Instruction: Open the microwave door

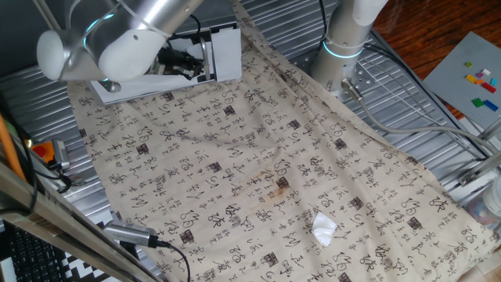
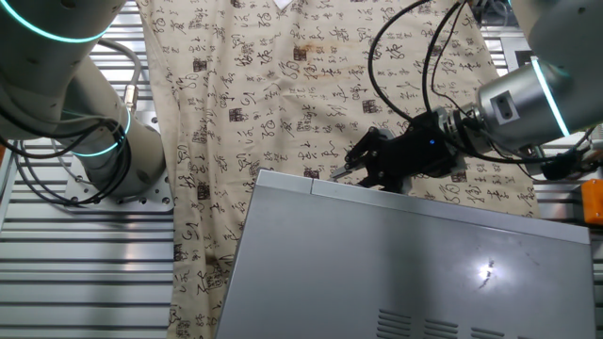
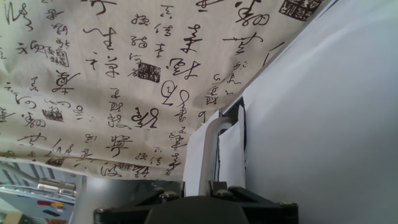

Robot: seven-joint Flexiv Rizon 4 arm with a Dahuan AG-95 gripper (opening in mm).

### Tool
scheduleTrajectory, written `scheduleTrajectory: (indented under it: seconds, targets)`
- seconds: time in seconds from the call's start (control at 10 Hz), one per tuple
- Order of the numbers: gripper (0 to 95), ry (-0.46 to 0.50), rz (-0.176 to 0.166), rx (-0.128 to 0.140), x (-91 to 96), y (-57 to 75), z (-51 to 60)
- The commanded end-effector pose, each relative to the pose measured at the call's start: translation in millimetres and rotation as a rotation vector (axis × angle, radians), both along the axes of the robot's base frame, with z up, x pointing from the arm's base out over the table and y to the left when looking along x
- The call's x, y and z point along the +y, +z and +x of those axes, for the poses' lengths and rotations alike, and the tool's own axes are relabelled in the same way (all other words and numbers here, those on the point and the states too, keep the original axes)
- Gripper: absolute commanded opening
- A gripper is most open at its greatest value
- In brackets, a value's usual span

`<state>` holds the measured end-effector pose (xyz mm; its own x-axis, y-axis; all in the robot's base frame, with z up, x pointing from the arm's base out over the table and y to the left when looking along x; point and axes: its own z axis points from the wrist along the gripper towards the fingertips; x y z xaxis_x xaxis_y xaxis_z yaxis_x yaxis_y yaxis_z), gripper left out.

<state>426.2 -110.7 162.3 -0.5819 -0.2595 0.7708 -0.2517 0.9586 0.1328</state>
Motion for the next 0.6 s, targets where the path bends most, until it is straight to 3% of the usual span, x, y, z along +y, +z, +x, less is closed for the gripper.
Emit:
scheduleTrajectory:
  seconds: [0.1, 0.6]
  targets:
    - [19.0, -0.004, -0.001, 0.002, 1.0, 0.0, 0.5]
    - [19.0, -0.025, -0.008, 0.004, 2.6, -0.1, 2.5]
